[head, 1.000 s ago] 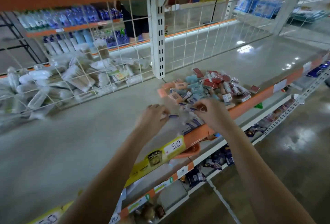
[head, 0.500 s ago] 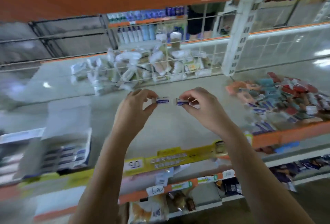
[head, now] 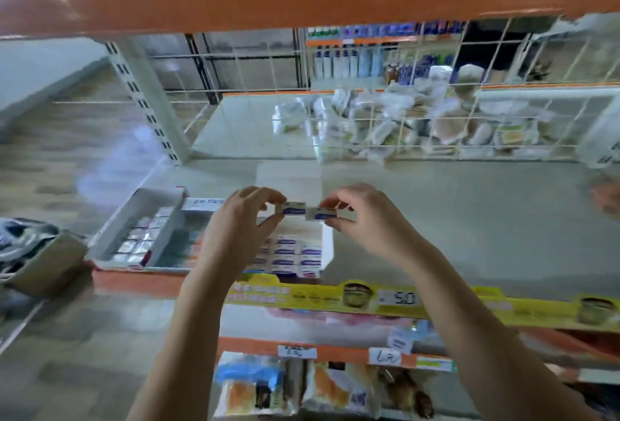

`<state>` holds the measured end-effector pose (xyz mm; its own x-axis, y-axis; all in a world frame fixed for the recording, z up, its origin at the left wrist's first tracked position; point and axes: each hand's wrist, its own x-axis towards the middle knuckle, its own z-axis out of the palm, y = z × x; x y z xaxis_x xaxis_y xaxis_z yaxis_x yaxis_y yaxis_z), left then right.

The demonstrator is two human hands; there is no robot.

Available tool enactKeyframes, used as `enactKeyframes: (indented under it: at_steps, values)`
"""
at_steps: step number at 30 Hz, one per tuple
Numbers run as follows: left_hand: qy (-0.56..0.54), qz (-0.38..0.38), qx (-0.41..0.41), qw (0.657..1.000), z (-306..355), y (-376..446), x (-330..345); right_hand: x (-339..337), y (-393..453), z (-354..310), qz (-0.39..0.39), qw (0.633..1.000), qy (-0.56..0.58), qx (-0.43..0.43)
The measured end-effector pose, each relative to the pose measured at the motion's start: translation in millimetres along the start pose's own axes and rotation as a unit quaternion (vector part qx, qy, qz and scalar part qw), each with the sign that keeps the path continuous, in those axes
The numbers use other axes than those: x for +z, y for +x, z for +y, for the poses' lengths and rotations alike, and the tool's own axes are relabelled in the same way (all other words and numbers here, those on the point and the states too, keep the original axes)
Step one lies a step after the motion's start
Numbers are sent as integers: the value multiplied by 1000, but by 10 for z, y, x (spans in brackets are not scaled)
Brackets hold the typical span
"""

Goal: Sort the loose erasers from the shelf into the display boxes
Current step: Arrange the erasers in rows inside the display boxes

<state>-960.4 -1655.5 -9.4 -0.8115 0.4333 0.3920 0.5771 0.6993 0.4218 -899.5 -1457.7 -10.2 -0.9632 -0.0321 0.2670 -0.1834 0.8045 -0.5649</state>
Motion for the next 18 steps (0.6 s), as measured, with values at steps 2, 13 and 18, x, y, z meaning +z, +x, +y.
enactKeyframes:
  at_steps: [2, 13, 18]
  values:
    - [9, -13, 2, 1000, -147, -7, -12, 124, 69, -48, -27, 999, -19, 10]
    - [0, -83, 38, 996, -460, 125, 95, 409, 173, -124, -77, 976, -201, 32]
    - [-4, -89, 60, 994, -489, 136, 121, 480, 200, -156, -89, 966, -241, 18]
